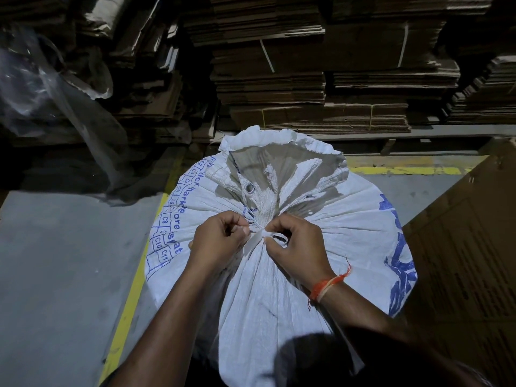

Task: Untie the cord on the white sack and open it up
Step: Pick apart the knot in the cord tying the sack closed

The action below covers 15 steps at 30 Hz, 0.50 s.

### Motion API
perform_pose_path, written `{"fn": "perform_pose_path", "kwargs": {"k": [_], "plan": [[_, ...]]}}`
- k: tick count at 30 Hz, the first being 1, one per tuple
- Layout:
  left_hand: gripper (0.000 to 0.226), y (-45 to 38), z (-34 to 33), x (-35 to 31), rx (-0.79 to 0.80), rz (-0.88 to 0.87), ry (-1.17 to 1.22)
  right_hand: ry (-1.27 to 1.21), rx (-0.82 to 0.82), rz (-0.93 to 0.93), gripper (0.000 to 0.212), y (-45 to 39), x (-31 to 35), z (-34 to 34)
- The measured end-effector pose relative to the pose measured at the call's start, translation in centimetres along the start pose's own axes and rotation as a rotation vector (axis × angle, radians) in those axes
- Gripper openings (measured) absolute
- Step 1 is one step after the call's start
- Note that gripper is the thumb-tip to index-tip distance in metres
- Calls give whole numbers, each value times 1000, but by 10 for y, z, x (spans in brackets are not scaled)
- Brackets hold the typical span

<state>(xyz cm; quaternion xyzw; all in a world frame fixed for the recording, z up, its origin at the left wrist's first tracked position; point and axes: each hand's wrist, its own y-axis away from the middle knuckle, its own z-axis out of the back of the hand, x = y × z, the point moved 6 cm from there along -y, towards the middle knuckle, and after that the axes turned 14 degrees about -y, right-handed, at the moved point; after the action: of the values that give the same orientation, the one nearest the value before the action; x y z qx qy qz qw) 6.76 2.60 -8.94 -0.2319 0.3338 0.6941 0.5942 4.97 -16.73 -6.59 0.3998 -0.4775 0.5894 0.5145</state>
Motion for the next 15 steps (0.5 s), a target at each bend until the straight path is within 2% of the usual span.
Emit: {"fn": "perform_pose_path", "kwargs": {"k": [1,4,12,15], "plan": [[3,0,1,1,3,-7,9,1,0,-3,11,0,-1,0],[13,0,2,1,10,-10,8,9,11,-11,11,0,0,0],[4,-1,-3,0,36,-25,0,3,1,0,9,1,1,2],[14,-2,-5,0,42,-18,-25,9,3,4,8,0,1,1]]}}
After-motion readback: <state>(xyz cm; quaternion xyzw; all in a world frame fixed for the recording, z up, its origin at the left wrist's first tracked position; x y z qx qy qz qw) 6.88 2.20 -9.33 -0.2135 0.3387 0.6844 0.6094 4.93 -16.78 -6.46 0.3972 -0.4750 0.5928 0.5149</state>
